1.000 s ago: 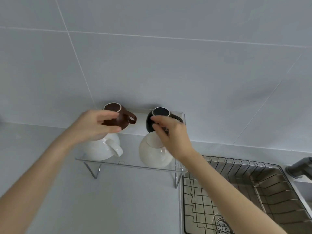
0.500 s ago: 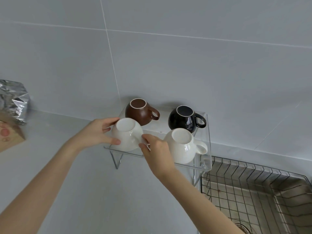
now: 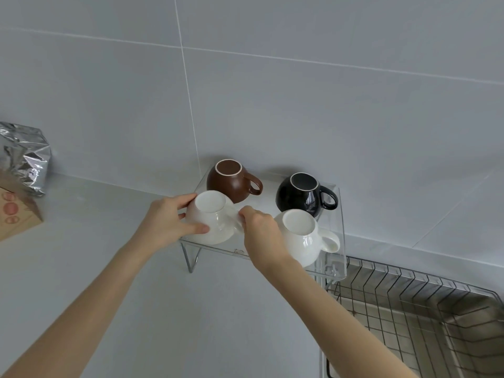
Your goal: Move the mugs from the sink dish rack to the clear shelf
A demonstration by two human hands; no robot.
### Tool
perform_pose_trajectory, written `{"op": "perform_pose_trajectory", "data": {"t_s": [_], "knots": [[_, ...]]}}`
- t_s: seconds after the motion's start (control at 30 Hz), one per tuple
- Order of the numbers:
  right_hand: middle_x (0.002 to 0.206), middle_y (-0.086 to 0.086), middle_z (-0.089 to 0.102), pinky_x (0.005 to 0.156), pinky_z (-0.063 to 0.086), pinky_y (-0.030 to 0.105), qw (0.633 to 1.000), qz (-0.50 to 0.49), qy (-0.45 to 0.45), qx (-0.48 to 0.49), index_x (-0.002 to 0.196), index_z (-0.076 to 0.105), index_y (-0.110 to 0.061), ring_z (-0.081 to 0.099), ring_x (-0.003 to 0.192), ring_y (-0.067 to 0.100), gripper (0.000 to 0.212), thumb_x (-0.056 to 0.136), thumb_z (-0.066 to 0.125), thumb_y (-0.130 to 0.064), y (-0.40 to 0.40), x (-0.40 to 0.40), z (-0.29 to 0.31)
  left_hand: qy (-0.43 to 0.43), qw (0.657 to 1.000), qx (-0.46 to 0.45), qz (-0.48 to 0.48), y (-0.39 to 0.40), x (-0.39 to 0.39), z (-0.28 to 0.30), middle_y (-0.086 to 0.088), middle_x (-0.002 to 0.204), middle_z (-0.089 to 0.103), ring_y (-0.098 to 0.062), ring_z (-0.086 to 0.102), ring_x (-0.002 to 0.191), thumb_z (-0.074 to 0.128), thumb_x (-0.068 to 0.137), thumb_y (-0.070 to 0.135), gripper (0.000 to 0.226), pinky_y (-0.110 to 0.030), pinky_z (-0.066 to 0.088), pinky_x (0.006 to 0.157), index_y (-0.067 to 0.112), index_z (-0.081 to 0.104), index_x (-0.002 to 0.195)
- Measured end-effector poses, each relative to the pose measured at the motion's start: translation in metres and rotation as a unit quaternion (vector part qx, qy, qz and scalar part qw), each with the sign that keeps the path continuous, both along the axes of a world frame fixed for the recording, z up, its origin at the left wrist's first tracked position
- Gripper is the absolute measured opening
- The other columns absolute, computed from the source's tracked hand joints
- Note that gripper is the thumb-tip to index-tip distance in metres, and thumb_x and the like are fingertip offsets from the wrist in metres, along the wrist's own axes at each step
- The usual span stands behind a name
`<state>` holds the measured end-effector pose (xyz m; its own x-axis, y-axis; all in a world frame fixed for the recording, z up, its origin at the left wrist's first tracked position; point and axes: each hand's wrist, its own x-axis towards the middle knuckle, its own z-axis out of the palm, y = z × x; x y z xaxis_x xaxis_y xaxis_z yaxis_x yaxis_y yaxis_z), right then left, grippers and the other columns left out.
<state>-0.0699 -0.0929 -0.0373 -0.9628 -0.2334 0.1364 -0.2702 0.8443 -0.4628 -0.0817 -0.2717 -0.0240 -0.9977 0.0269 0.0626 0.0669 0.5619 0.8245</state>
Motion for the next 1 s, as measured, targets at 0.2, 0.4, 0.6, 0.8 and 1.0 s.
{"op": "perform_pose_trajectory", "data": {"t_s": [0.2,0.4,0.6,0.8,1.0], "knots": [[0.101,0.018,0.063,0.062,0.03,0.029,1.0,-0.009,-0.01,-0.018,0.104,0.049,-0.003,0.039,0.074,0.023,0.023,0.084,0.044,0.008,0.0,-0.005,0.001,0.011,0.999,-0.038,0.025,0.003,0.007,0.002,-0.006,0.096,0.069,-0.025,0.064,0.094,0.083,0.041,0.031,0.067,-0.035,0.051,0.09,0.015,0.064,0.103],[0.102,0.018,0.063,0.063,0.03,0.029,0.999,-0.016,-0.01,-0.033,0.103,0.05,-0.003,0.039,0.075,0.023,0.021,0.085,0.044,0.007,0.0,-0.007,0.0,0.002,0.998,-0.032,0.047,0.003,0.007,-0.001,-0.008,0.103,0.068,-0.024,0.063,0.098,0.086,0.045,0.023,0.069,-0.032,0.048,0.091,0.015,0.062,0.109],[0.102,0.018,0.063,0.063,0.031,0.031,0.999,-0.02,-0.008,-0.034,0.102,0.05,-0.004,0.041,0.075,0.024,0.021,0.085,0.045,0.006,0.0,-0.009,-0.004,-0.006,0.998,-0.044,0.053,0.001,0.005,-0.004,-0.009,0.109,0.068,-0.023,0.063,0.1,0.086,0.049,0.017,0.069,-0.037,0.049,0.094,0.016,0.06,0.113],[0.129,0.011,0.052,0.084,0.04,0.027,0.995,0.017,-0.014,-0.102,0.129,0.039,-0.012,0.051,0.112,0.027,0.04,0.09,0.047,-0.007,0.02,0.015,0.015,-0.012,0.989,-0.141,0.04,0.023,0.003,0.012,-0.01,0.104,0.062,-0.03,0.056,0.103,0.084,0.053,0.028,0.054,-0.032,0.044,0.076,0.017,0.058,0.098],[0.111,-0.006,0.065,0.095,0.047,0.024,0.976,0.036,-0.02,-0.214,0.118,0.051,-0.029,0.058,0.104,0.004,0.032,0.089,0.053,-0.017,0.089,0.082,0.04,0.126,0.97,-0.208,-0.026,0.098,0.007,0.021,-0.011,0.145,0.034,-0.023,0.024,0.136,0.063,0.072,0.049,0.078,-0.034,0.022,0.11,0.01,0.034,0.133]]}}
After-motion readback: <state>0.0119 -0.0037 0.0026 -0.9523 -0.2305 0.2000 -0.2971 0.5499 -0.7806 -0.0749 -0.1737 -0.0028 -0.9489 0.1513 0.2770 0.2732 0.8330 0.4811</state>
